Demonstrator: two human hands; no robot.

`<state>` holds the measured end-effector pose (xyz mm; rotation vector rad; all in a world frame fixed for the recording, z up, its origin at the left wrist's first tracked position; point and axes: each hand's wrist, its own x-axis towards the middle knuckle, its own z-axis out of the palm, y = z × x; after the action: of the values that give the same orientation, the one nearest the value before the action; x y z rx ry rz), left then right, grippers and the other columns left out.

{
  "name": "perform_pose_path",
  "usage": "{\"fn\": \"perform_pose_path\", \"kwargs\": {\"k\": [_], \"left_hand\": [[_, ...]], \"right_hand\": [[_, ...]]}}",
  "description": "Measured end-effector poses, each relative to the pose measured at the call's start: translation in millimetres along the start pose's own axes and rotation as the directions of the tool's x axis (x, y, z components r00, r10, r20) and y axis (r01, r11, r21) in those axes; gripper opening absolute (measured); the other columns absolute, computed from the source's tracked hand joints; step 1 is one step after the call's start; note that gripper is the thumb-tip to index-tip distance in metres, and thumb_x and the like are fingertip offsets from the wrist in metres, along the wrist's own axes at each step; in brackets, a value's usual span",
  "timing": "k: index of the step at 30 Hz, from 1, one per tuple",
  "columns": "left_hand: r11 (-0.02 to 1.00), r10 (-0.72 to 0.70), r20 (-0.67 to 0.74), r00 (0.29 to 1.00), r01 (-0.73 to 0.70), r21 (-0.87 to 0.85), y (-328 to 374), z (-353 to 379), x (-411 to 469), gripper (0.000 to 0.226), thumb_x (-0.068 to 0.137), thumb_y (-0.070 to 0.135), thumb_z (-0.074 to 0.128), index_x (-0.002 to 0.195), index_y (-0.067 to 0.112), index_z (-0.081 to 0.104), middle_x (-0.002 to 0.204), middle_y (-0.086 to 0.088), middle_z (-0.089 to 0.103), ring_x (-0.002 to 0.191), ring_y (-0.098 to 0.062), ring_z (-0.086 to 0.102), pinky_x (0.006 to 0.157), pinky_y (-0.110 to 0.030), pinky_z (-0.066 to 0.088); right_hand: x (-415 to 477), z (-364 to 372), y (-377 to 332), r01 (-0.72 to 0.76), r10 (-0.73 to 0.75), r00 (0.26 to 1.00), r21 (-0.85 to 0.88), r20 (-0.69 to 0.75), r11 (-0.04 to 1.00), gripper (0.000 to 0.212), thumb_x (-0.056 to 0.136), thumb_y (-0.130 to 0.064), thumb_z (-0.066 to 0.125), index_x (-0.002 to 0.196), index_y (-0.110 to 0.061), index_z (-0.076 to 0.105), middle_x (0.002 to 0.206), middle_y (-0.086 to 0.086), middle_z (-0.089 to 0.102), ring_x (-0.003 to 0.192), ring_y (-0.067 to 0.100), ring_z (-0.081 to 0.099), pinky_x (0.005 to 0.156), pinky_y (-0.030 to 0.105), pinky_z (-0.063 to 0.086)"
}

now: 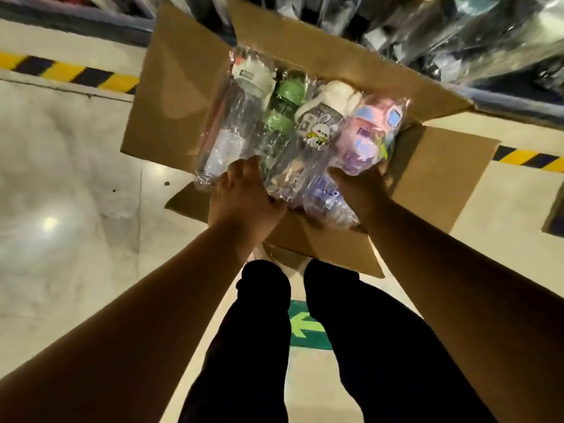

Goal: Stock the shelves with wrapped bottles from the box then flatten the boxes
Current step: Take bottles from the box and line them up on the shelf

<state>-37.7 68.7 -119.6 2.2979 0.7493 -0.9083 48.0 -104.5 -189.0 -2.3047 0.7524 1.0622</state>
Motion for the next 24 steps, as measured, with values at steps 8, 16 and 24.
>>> {"fn": "perform_pose_path", "kwargs": {"k": [8,16,24], "left_hand": [[0.997,0.074,0.007,0.997,-0.074,0.037,-9,30,40,0.087,0.085,0.045,0.068,0.154,0.017,0.023,0.154,-0.015,0.03,0.141,-0.037,0.032,0.114,-0.048,0.03],[0.996,0.083,0.064,0.995,-0.084,0.021,12,40,56,0.084,0.09,0.039,0.065,0.155,0.014,0.018,0.157,-0.016,0.025,0.143,-0.037,0.029,0.112,-0.047,0.032],[0.996,-0.049,0.016,0.999,0.05,-0.07,48,90,106,0.109,0.08,0.049,0.076,0.156,0.017,0.004,0.154,-0.018,0.02,0.141,-0.042,0.025,0.114,-0.052,0.032]], "right_hand": [[31,42,14,0.004,0.023,0.983,0.148,-0.181,0.989,0.128,0.034,-0.081,0.06,0.143,-0.018,0.041,0.138,0.006,0.054,0.124,0.031,0.054,0.101,0.042,0.049],[-12,-2,40,0.045,0.007,0.977,0.238,-0.213,0.97,0.096,0.039,-0.06,0.07,0.125,-0.022,0.051,0.108,-0.001,0.066,0.096,0.022,0.066,0.084,0.039,0.058],[-43,-24,70,0.105,-0.049,0.983,0.327,-0.176,0.939,0.06,0.071,-0.025,0.085,0.112,-0.023,0.041,0.092,-0.014,0.056,0.091,0.017,0.062,0.083,0.033,0.054]]}}
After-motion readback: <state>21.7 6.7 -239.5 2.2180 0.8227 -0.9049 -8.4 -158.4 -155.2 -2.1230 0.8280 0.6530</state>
